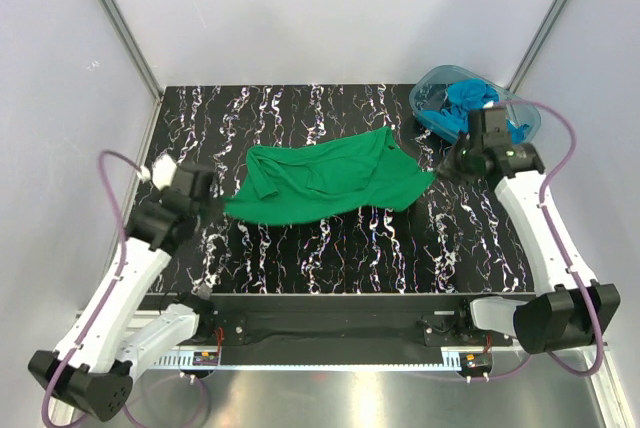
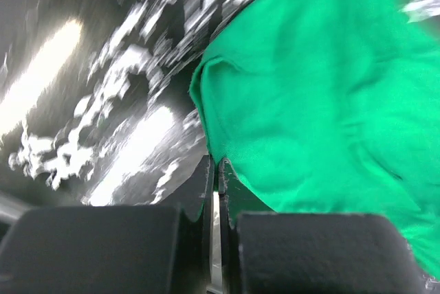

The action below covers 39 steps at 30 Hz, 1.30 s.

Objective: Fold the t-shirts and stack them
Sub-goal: Flatten the tshirt out

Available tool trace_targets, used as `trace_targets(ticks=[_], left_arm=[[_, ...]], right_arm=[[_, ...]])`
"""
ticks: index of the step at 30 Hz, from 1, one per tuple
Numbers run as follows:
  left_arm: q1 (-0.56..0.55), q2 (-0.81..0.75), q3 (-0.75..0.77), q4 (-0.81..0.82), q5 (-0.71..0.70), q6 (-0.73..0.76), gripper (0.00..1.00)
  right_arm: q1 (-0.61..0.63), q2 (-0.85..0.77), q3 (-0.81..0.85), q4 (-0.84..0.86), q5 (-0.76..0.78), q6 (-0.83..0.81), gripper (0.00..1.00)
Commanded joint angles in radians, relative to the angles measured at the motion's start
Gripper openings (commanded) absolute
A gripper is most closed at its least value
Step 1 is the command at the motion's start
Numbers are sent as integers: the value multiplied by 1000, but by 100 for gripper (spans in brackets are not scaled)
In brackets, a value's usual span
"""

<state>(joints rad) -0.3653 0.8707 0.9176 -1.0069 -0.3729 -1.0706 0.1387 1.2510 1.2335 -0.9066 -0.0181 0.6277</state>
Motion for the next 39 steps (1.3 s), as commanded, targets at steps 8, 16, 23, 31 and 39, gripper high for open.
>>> trace_targets(ticks=[8, 16, 23, 31, 39], left_arm=[[11, -4, 533, 111, -210, 412, 0], [11, 14, 721, 341, -130, 658, 0], [11, 13, 765, 571, 45, 818, 0], [11, -71, 636, 708, -42, 756, 0], [11, -141, 630, 688, -83, 747, 0]], right_arm=[[7, -7, 576, -129, 115, -101, 0], [7, 18, 922, -63, 179, -213, 0], [7, -21, 838, 164, 116, -247, 0], [6, -65, 774, 331, 80, -264, 0], [7, -131, 842, 362, 80, -264, 0]])
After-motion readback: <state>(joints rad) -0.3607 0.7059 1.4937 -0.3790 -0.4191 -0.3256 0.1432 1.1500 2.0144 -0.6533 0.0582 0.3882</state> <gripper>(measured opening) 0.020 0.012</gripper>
